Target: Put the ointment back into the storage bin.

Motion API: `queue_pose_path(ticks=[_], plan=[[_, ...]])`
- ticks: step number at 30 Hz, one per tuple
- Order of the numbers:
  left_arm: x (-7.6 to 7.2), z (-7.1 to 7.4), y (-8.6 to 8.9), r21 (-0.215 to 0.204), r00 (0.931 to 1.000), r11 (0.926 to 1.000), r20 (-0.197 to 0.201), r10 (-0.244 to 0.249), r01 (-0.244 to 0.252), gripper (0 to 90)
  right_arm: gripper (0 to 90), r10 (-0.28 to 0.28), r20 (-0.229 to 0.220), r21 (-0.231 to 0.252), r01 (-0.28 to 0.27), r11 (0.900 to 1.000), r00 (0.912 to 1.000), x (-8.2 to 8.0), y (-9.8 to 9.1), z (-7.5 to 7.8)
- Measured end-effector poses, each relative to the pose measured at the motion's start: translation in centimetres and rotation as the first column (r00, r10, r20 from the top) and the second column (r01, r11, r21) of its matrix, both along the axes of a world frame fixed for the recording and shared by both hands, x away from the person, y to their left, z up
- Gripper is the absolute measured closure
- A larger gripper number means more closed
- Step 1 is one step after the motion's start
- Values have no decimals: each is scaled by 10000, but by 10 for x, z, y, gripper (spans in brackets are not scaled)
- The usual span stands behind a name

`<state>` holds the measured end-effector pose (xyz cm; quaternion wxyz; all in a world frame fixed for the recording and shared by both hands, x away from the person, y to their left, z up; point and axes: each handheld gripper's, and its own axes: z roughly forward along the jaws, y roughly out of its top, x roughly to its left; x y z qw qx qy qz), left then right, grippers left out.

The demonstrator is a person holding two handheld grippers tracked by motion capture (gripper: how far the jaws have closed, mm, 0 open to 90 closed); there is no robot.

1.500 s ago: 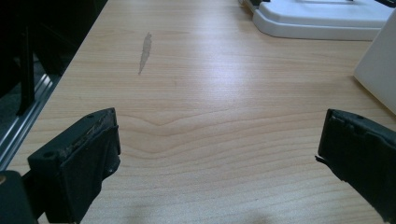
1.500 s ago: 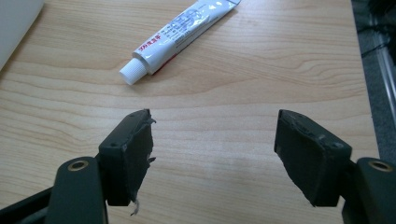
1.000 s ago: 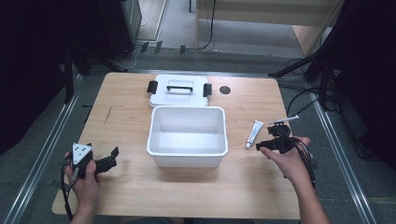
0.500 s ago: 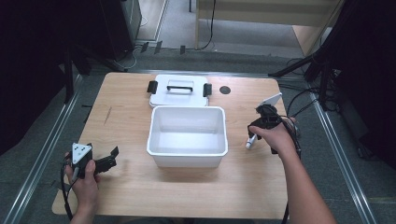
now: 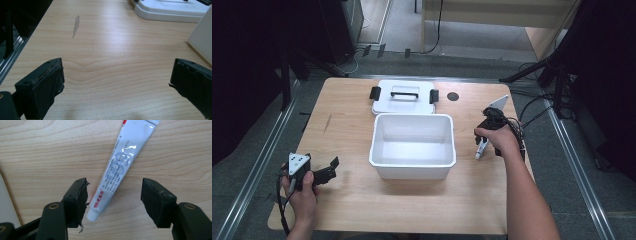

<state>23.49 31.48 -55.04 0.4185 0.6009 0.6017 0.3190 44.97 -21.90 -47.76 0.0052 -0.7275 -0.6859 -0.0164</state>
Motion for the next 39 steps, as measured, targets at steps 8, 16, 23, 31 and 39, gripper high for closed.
queue_pose_path(ticks=[8, 16, 23, 31, 39], plan=[[0, 0, 0, 13, 10000, 10000, -28, -27, 28, 0, 481, -13, -253, 42, 14, 10000, 9997, 8, 7, -9], [1, 0, 0, 11, 10000, 10000, -33, -59, 59, 0, 578, -121, -149, -444, 114, 9989, 9998, 15, 7, -12], [1, 0, 0, -10, 10000, 10000, -61, -61, 61, 0, 628, -89, -148, -534, 81, 9985, 9999, 17, 6, -12], [1, 0, 0, 4, 10000, 10000, -51, -54, 54, 0, 649, 68, -450, -553, -93, 9984, 9990, 17, 6, -20], [1, 0, -1, 10, 10000, 10000, -60, -54, 54, 0, 700, 429, -521, -504, -456, 9977, 9977, 17, 9, -24]])
